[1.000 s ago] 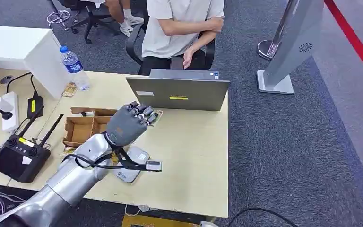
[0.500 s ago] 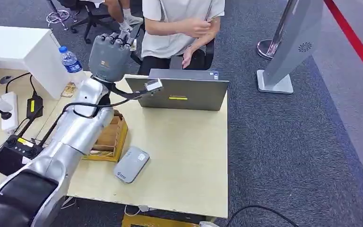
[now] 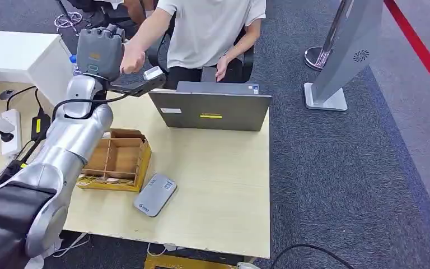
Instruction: Pass the card to the sensor for recognition and then transmit it.
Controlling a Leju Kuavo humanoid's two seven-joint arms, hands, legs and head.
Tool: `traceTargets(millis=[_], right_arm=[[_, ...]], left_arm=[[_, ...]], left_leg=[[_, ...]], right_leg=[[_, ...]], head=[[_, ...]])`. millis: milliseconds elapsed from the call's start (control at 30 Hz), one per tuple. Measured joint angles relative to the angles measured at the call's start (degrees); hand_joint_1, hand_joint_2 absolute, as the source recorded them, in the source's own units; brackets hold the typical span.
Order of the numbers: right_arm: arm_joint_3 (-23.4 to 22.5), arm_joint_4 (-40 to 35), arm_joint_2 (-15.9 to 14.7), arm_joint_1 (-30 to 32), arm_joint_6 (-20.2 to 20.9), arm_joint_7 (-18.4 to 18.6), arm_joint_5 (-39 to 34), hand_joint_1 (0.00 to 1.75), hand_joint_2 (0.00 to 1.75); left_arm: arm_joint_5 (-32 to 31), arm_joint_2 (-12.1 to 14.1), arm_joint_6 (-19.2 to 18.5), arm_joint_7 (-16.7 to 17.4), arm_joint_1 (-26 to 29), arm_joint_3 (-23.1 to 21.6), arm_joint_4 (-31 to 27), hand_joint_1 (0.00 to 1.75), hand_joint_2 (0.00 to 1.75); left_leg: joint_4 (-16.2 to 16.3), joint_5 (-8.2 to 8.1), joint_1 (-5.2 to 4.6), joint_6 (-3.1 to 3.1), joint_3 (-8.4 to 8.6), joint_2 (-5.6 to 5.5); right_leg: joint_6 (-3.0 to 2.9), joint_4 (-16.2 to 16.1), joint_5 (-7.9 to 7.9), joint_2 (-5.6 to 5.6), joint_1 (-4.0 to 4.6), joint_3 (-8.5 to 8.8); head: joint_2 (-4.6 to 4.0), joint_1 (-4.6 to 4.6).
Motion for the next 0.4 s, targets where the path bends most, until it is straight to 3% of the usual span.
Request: traceTargets(millis=[400], right_arm=[[-0.1,1.0,0.0,0.1,0.6,1.2,-2.7,0.0,1.75]], left_arm=[[1.9,2.1,0.6,-1.4,1.6,2.6,0.1,0.0,1.75]], left_leg=[[0.0,0.0,0.0,0.0,0.01,-0.02]], right_leg=[[0.0,0.0,0.0,-0.02,0.0,0.0]], head=[[0.0,0.0]])
